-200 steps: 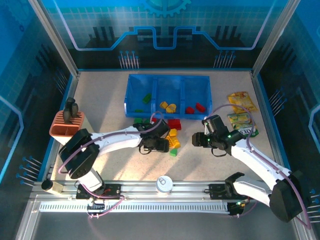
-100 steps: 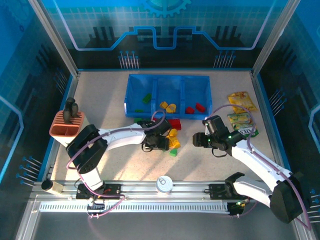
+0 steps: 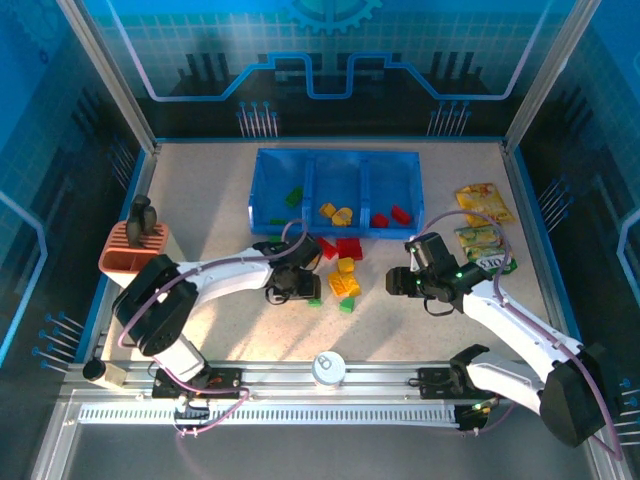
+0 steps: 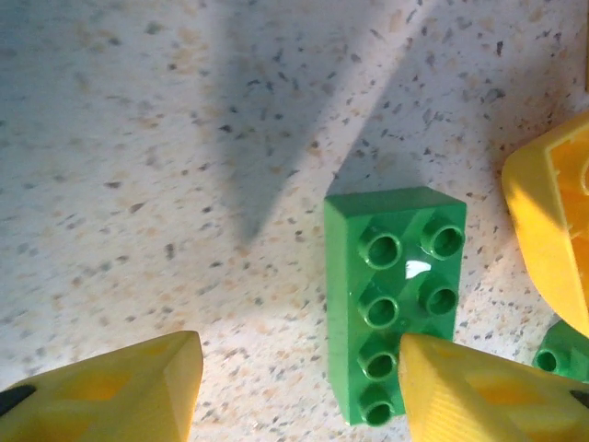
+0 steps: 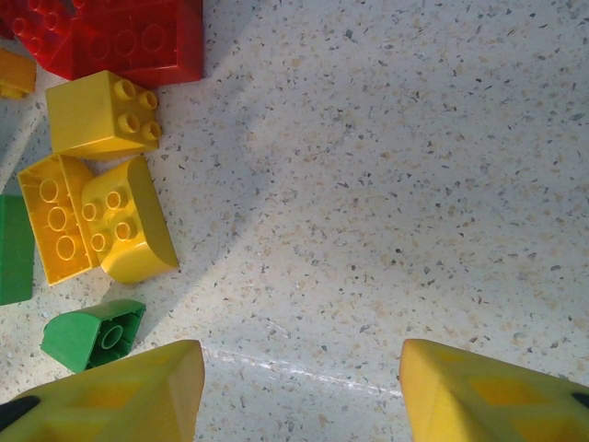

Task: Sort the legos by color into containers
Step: Move the lego to the center of the table, then pick up the lego from the center of the table.

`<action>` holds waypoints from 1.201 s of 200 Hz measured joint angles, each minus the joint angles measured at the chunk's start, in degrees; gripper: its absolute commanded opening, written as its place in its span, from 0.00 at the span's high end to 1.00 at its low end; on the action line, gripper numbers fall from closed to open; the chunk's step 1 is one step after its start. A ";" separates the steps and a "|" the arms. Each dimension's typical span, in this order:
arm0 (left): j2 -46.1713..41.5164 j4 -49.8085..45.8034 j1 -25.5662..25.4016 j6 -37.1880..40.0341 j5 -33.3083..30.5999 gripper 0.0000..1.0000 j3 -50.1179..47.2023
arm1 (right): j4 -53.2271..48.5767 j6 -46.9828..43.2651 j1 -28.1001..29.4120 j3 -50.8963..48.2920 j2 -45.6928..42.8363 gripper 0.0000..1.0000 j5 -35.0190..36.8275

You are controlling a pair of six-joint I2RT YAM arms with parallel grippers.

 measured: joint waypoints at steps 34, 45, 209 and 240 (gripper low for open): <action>-2.58 -2.10 0.20 0.09 -0.68 0.37 2.60 | 0.20 0.02 0.00 0.00 0.02 0.41 -0.04; -1.86 -2.73 0.11 0.28 -0.85 0.36 5.29 | 0.22 0.02 0.00 0.00 0.04 0.41 -0.04; 10.64 -6.49 -4.74 2.01 -4.87 0.61 10.60 | 1.07 0.02 0.24 -0.44 0.35 0.40 0.22; 10.51 -6.69 -4.74 2.16 -6.21 0.71 10.88 | 1.22 0.02 0.24 -1.16 0.35 0.40 0.26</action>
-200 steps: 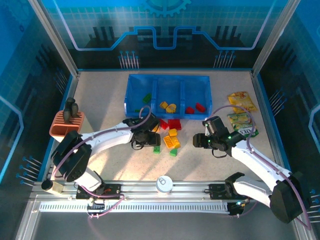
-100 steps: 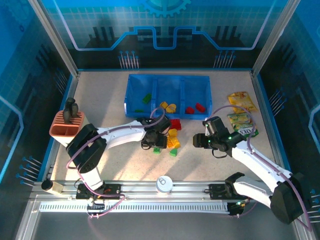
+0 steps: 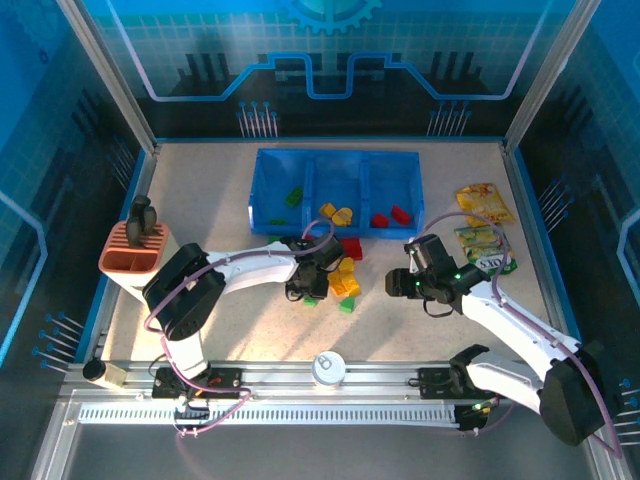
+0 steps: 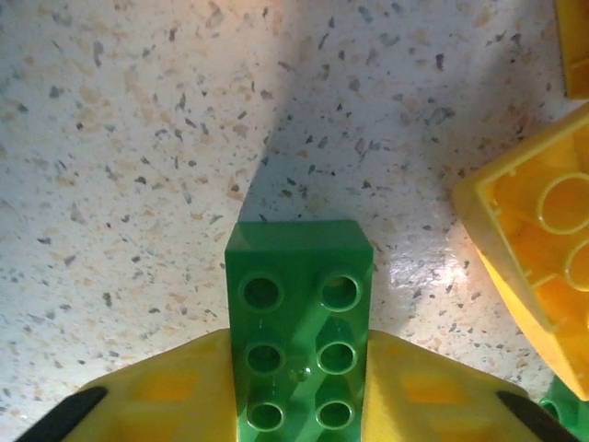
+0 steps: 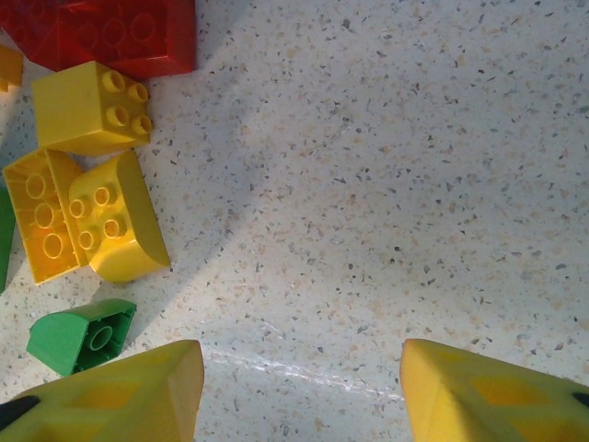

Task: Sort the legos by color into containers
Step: Pick up the lego from the center of the table, then place the lego in the container.

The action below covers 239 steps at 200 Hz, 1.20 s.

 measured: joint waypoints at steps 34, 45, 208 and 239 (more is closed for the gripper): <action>-2.21 -1.88 0.90 1.33 -1.60 0.71 1.55 | 0.04 0.02 0.00 0.00 0.00 0.40 -0.02; -3.87 -2.47 2.29 1.99 -1.77 0.71 2.62 | 0.04 0.17 0.00 0.00 0.00 0.40 -0.02; 15.52 -9.31 27.91 14.53 0.22 0.68 41.86 | -1.38 1.68 1.14 -1.62 -5.84 0.40 -0.74; 17.64 -10.62 27.91 14.95 0.70 0.62 41.97 | -2.14 1.90 1.14 -2.14 -6.47 0.40 -0.74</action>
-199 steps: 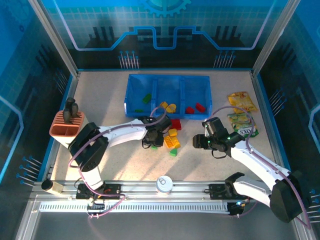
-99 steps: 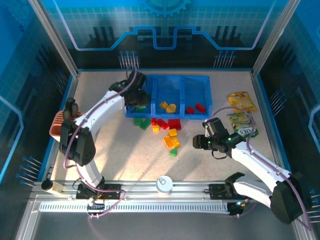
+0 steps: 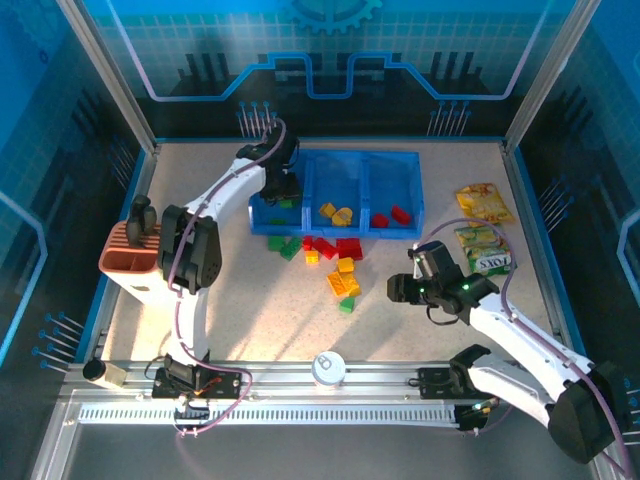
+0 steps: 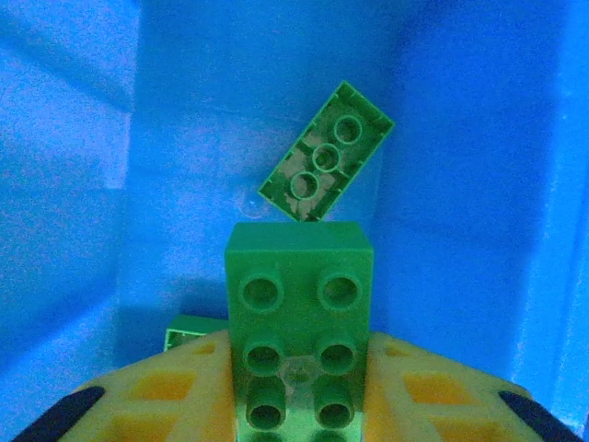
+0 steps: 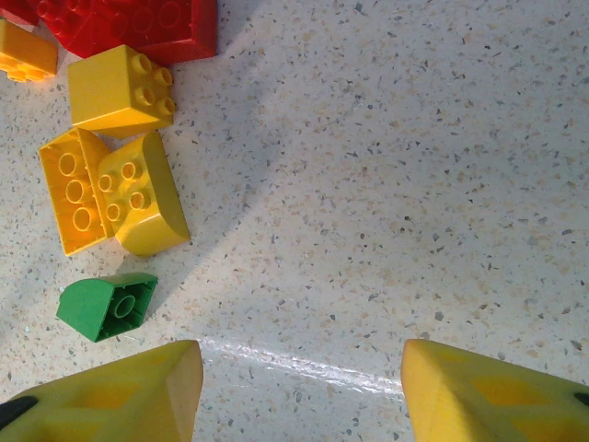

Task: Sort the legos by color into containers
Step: Place the lego in the container.

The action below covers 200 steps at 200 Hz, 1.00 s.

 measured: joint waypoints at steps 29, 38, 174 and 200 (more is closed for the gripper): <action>0.04 0.26 -0.02 -0.02 0.63 0.43 -0.44 | 0.04 0.15 0.42 -0.04 0.37 0.36 -0.24; 0.00 0.31 -0.02 -0.09 0.81 0.41 -0.72 | 0.04 0.20 0.85 -0.04 0.85 0.35 -0.33; -34.51 9.62 -1.51 -3.17 3.41 0.40 -31.08 | 3.76 4.07 14.16 6.62 17.20 0.33 0.92; -39.58 10.56 -2.73 -3.43 3.39 0.40 -38.34 | 5.05 5.55 17.79 9.86 23.02 0.35 1.77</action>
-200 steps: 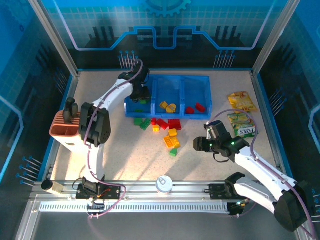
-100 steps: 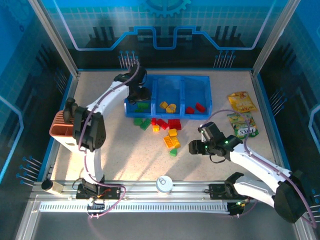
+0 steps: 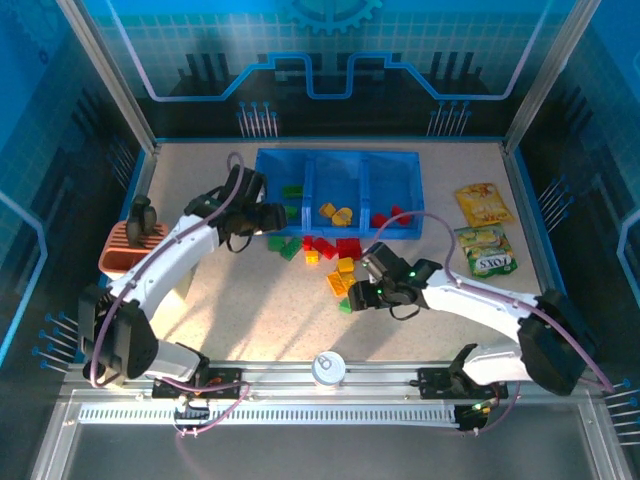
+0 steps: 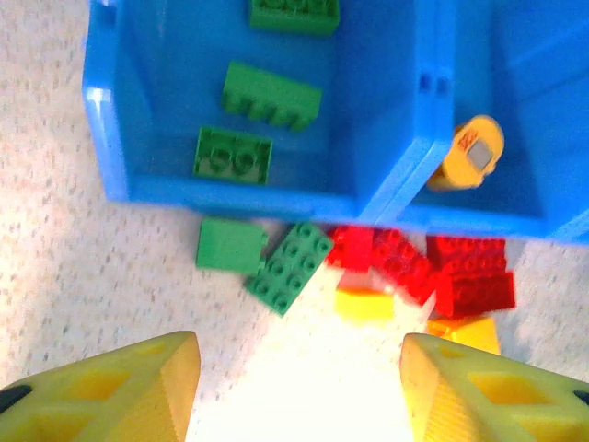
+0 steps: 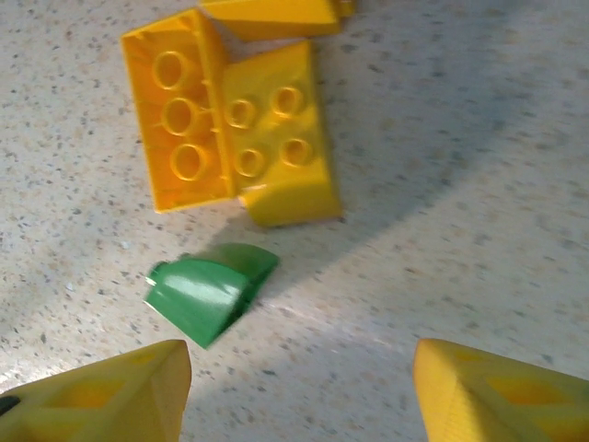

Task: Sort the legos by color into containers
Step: Place the lego in the container, then pick up the lego from the bottom-center of the table.

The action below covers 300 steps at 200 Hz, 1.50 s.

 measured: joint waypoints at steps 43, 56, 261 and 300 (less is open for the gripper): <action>-8.07 0.46 -0.44 -1.53 0.00 0.39 -11.43 | 1.99 2.67 4.61 4.22 9.31 0.38 0.83; -10.01 0.44 -0.55 -1.95 0.00 0.39 -14.01 | 1.99 3.45 5.64 5.42 11.65 0.40 1.55; -20.02 0.87 -1.09 -4.37 -0.02 0.40 -19.85 | -14.23 3.61 11.34 35.21 23.41 0.73 11.61; -24.15 0.61 -2.03 -6.14 0.00 0.40 -23.98 | -17.99 -3.37 5.35 54.97 30.27 0.72 11.43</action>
